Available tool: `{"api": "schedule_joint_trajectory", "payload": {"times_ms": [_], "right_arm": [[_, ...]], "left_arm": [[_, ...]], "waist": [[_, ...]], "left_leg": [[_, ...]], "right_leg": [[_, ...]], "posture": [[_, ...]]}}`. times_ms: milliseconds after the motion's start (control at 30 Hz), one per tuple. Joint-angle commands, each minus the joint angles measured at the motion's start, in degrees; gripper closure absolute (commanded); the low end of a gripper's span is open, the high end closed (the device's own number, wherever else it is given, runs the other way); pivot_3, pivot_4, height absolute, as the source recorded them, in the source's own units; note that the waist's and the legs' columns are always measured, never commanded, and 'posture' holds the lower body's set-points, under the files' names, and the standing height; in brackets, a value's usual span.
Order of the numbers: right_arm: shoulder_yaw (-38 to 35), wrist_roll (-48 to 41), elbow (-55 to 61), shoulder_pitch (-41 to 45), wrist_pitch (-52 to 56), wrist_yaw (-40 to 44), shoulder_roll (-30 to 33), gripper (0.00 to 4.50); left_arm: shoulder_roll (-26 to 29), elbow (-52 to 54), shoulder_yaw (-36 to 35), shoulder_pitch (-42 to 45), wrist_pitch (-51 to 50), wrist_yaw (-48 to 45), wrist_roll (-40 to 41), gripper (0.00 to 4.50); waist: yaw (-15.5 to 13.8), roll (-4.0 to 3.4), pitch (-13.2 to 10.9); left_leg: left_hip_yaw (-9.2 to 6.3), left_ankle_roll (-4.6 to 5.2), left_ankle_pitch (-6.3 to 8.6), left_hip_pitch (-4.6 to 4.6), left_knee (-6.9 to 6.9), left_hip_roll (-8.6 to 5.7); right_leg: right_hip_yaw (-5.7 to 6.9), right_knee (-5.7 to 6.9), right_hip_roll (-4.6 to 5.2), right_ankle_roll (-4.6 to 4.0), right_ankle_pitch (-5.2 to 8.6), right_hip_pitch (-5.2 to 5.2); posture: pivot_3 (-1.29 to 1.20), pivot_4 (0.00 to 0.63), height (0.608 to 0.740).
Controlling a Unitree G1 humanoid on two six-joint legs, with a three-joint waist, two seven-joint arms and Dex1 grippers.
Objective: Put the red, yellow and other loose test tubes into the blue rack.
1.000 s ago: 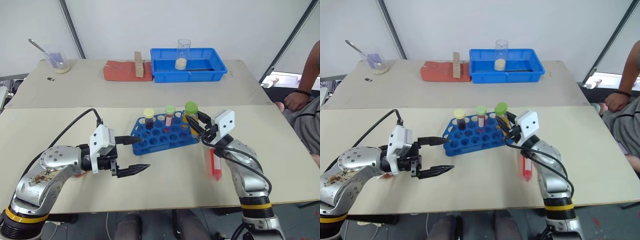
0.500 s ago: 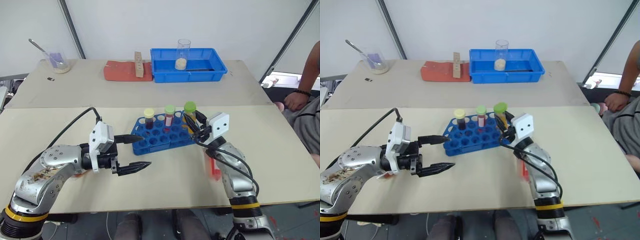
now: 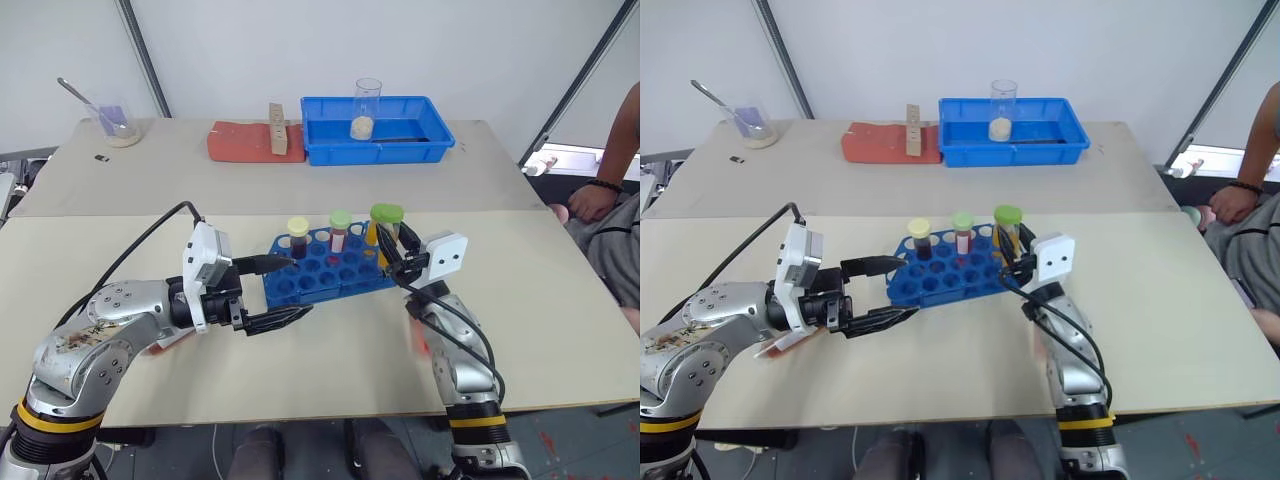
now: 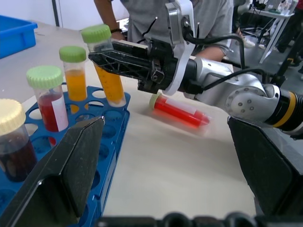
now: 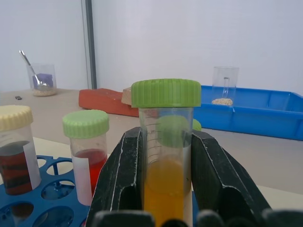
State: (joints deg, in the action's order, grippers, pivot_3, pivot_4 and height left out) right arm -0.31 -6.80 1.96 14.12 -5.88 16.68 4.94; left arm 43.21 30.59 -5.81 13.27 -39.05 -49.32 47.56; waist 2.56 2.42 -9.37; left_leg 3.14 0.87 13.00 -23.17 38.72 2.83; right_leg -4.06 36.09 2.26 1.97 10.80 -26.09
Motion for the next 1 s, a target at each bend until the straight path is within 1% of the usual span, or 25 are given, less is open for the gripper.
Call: {"api": "schedule_joint_trajectory", "payload": {"times_ms": [33,267,333,367,500,533,567,633,700,733,800,900,1000], "right_arm": [[0.4,0.7,1.8,-1.9,-1.6,-0.8,0.1,3.52],[1.3,1.3,0.3,-2.4,-5.0,-1.1,-0.4,3.52],[1.0,0.3,0.3,-2.6,-5.4,-0.8,-0.5,2.51],[0.9,0.2,0.6,-2.8,-5.2,-0.4,0.0,2.25],[0.2,0.0,3.7,-4.3,-1.3,1.0,3.2,0.84],[0.1,0.1,5.4,-5.1,0.4,1.7,4.7,0.53],[-0.2,-1.0,8.7,-6.8,2.9,2.5,6.1,0.12],[-0.8,-1.4,16.0,-10.6,9.0,3.7,9.7,0.05],[-2.3,-3.8,24.3,-14.4,15.6,4.2,12.9,0.05],[-3.0,-5.0,28.5,-16.0,19.3,4.7,14.9,0.05],[-5.0,-8.4,35.8,-17.9,27.4,5.0,18.3,0.05],[-8.4,-12.6,44.4,-17.7,43.7,2.5,22.7,0.05],[-11.6,-18.9,48.2,-14.2,61.9,1.4,26.5,0.05]], "left_arm": [[0.6,1.6,-1.1,1.9,-0.9,0.3,1.8,0.00],[1.1,1.2,-0.1,3.4,-2.2,0.0,1.6,0.00],[0.9,1.1,0.2,3.9,-2.3,0.0,1.3,0.00],[0.8,1.0,0.4,4.0,-2.2,0.0,1.0,0.00],[0.5,1.2,1.0,3.3,-1.6,0.2,0.0,0.00],[0.6,1.5,1.3,2.9,-1.5,0.4,-0.7,0.00],[0.8,1.6,1.6,2.2,-0.9,0.1,-1.6,0.00],[0.8,2.1,1.9,1.1,-0.2,0.0,-2.6,0.00],[0.9,2.4,2.1,0.2,0.7,-0.4,-3.8,0.00],[1.1,2.5,2.2,-0.2,1.2,-0.7,-4.5,0.00],[1.6,2.6,2.7,-1.0,2.3,-1.6,-6.0,0.00],[3.1,2.3,4.1,-1.8,4.4,-4.0,-8.7,0.00],[3.9,1.5,5.3,-1.8,6.5,-6.0,-10.8,0.00]], "waist": [[-0.1,0.00,0.0],[0.0,0.00,0.0],[0.0,0.00,0.0],[0.0,0.00,0.0],[0.0,0.00,0.0],[0.0,0.00,0.0],[-0.1,0.00,0.0],[-0.3,-0.01,0.0],[-0.3,-0.01,0.0],[-0.3,-0.01,0.0],[-0.2,0.00,0.0],[-0.1,0.00,0.0],[-0.2,0.01,0.0]], "left_leg": [[0.00,0.00,0.00,-0.01,0.00,0.00],[0.00,0.00,0.00,0.01,0.00,0.00],[-0.01,0.00,0.00,0.00,0.00,0.00],[-0.01,0.00,0.00,-0.01,-0.01,0.00],[0.00,0.00,0.00,-0.02,0.00,-0.01],[0.00,0.00,0.00,-0.03,0.00,-0.01],[0.01,0.00,0.00,-0.02,0.00,-0.01],[-0.01,0.00,0.00,-0.03,-0.01,-0.02],[-0.01,0.00,0.00,-0.02,-0.05,-0.01],[0.01,0.00,0.00,-0.05,-0.05,-0.01],[0.00,0.00,0.01,-0.02,-0.05,0.00],[0.02,-0.01,0.00,0.09,-0.04,0.01],[0.01,-0.02,0.00,0.15,-0.04,0.01]], "right_leg": [[0.00,0.00,0.00,-0.01,0.00,0.00],[0.00,-0.01,0.00,-0.07,0.05,0.00],[0.00,-0.01,-0.01,-0.07,0.05,-0.01],[0.00,-0.02,-0.01,-0.07,0.05,-0.01],[-0.01,-0.03,0.00,-0.08,0.05,0.00],[-0.01,-0.03,0.00,-0.10,0.06,0.00],[-0.02,-0.03,0.00,-0.11,0.07,0.00],[-0.01,-0.03,0.01,-0.13,0.10,0.00],[0.00,-0.03,0.00,-0.14,0.15,-0.01],[-0.01,-0.03,0.01,-0.38,0.30,-0.05],[0.00,0.00,0.01,-0.40,0.33,-0.03],[-0.01,0.04,0.00,-0.40,0.31,0.01],[0.00,0.04,0.00,-0.43,0.30,0.03]], "posture": [[0.00,0.150,0.740],[0.00,0.150,0.740],[0.00,0.150,0.740],[0.00,0.150,0.740],[0.00,0.150,0.740],[0.00,0.150,0.740],[0.00,0.150,0.740],[0.00,0.150,0.740],[0.00,0.150,0.740],[0.00,0.150,0.740],[0.00,0.150,0.740],[0.00,0.150,0.740],[0.00,0.150,0.740]]}}
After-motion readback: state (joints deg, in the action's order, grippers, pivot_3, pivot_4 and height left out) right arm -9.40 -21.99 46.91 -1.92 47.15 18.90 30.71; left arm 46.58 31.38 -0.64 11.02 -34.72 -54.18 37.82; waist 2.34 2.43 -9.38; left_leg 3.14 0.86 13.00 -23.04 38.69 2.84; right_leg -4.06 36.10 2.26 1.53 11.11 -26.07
